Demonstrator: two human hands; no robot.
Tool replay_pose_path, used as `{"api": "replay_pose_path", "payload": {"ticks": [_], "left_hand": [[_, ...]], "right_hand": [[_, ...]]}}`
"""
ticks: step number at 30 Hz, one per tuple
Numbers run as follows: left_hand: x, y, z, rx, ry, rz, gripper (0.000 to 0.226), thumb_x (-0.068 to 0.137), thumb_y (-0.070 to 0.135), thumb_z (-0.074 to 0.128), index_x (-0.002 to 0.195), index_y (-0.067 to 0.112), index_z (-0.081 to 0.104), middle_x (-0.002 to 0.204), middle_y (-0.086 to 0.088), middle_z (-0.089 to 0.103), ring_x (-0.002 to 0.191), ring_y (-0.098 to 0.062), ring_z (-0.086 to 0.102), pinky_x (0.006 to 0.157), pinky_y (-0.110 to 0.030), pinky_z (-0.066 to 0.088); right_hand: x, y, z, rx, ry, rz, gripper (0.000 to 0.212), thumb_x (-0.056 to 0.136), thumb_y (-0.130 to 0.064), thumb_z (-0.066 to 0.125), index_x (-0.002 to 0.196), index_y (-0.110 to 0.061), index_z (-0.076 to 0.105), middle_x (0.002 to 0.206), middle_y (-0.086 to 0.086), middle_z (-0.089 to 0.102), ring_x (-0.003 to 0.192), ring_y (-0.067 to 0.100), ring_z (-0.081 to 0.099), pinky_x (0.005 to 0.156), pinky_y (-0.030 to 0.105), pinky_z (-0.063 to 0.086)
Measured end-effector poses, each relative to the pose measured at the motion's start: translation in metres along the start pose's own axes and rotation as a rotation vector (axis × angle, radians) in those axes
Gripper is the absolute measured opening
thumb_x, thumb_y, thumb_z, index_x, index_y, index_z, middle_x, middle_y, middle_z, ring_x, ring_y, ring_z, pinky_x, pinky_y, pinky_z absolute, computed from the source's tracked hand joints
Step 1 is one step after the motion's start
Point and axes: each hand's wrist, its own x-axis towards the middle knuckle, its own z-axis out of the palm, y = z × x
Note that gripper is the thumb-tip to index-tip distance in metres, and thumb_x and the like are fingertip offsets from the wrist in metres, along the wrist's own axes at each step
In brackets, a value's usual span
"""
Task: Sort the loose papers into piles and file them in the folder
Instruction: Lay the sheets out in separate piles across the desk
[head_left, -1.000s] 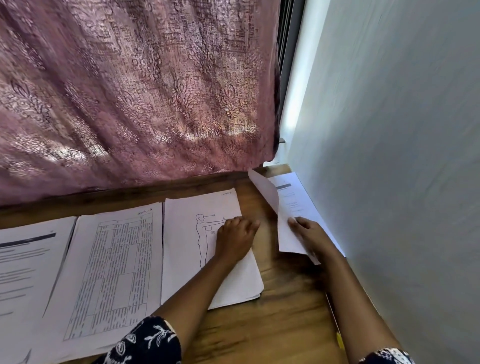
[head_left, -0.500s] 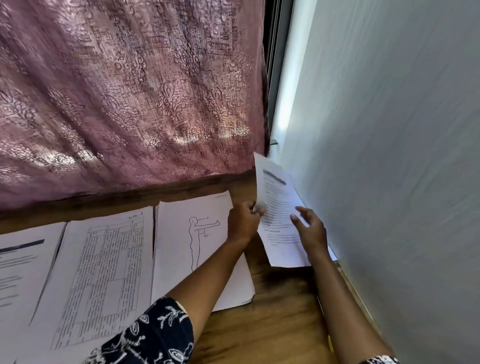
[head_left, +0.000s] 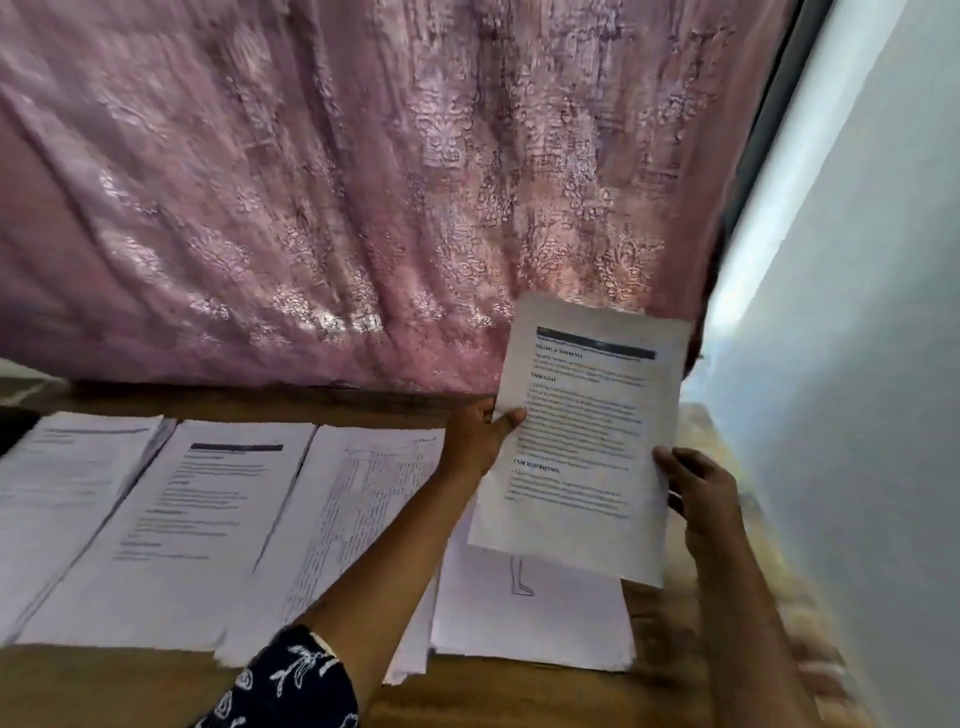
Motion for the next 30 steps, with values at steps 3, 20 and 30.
{"api": "replay_pose_path", "payload": {"ticks": [3,20,30], "left_hand": [[-0.009,-0.005,-0.069,0.027,0.061,-0.019,0.025,0.089,0.014,0.067,0.114,0.008,0.065,0.113,-0.005,0.068,0.1,-0.019,0.066,0.078,-0.018,0.053],[-0.068,-0.11,-0.422,0.815,0.243,-0.274,0.046,0.089,0.042,0.064,0.129,0.022,0.051,0.125,-0.002,0.064,0.109,-0.026,0.064,0.091,-0.04,0.05],[-0.064,-0.116,-0.439,1.132,0.291,-0.181,0.071,0.086,0.051,0.062,0.145,0.024,0.032,0.141,-0.011,0.043,0.126,-0.029,0.044,0.096,-0.043,0.046]], "right_hand": [[-0.022,0.0,0.063,-0.023,-0.118,0.014,0.006,0.09,-0.011,0.063,0.087,-0.006,0.064,0.083,0.01,0.064,0.078,0.028,0.058,0.064,0.033,0.05],[-0.173,0.098,0.392,-0.705,-0.317,0.003,0.009,0.088,-0.021,0.067,0.081,-0.015,0.068,0.071,0.003,0.07,0.06,0.016,0.068,0.07,0.037,0.058],[-0.203,0.103,0.423,-1.057,-0.111,-0.095,0.029,0.092,-0.043,0.057,0.103,-0.017,0.064,0.097,0.002,0.07,0.088,0.021,0.065,0.07,0.025,0.045]]}}
